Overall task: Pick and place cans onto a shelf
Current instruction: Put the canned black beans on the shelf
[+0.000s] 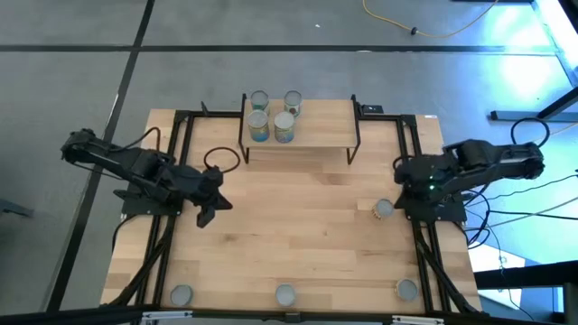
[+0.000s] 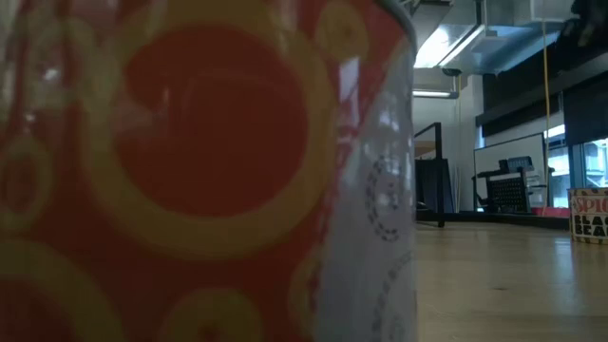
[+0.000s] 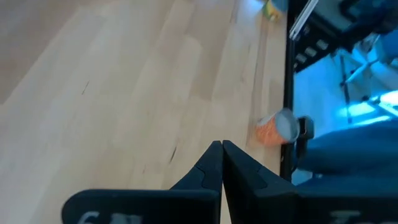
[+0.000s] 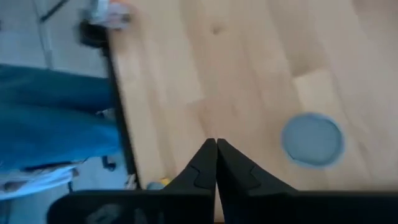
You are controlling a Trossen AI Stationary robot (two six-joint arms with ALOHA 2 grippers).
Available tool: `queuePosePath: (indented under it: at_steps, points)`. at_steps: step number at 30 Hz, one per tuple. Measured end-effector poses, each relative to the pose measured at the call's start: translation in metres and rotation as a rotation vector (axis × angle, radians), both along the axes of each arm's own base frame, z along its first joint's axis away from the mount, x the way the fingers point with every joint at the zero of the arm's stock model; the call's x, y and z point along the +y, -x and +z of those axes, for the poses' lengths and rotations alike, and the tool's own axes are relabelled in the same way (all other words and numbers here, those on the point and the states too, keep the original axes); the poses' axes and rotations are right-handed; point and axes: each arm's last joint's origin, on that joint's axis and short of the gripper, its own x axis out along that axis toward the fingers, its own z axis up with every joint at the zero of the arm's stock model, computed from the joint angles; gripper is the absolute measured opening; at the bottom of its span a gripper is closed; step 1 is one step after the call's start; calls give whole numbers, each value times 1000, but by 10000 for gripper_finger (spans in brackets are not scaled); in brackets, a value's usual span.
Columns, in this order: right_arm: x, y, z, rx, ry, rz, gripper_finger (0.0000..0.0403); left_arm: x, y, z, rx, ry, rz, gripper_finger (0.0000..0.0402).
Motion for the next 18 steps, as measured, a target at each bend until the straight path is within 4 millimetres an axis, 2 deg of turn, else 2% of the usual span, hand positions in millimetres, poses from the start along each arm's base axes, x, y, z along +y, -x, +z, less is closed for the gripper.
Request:
queuePosePath:
  at_steps: [7,11,18]
  points:
    - [0,-3,-27,118,6,-92,63,0,-2,5,-54,13,3,0]
    - [-4,-4,-39,144,99,-188,76,0,-2,5,-55,14,2,0]
    - [-12,-9,-61,240,133,-567,76,0,-2,5,-63,-22,-26,0]
